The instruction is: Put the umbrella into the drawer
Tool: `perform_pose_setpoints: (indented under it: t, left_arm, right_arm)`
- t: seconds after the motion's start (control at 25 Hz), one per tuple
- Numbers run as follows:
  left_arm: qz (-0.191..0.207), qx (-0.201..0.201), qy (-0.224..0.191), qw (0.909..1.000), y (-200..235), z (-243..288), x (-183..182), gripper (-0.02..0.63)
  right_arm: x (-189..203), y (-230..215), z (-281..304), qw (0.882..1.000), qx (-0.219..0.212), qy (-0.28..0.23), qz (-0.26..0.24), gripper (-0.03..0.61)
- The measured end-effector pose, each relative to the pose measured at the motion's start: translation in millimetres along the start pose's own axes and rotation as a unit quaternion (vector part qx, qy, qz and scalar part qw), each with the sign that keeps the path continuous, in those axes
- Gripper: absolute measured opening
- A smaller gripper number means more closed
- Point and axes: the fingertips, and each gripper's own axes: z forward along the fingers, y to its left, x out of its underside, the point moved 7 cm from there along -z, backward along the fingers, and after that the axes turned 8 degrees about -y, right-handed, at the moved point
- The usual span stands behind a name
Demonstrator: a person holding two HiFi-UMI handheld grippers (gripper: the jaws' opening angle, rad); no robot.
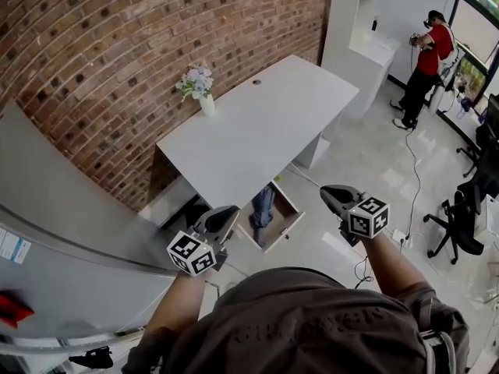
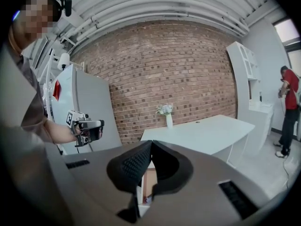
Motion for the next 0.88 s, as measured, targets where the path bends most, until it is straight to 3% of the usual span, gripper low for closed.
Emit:
perform_pose_setpoints:
  t: [0.08,0.88]
  left_arm:
    - [0.002,-0.004,-0.010,0.9999,-2.1,-3.5,-6.6,0.007]
    - [0.014,0.012,-0.003,0.9998,-17.3,-6.9,-19.7,0.006]
  right_arm:
    - [-5.4,5.8,1.9,1.000,-0.003,-0.010,-0.002,-0.006]
    - [-8.6,17.3,-5.3,0.999,-0.009,-0.037,0.005,-0.008]
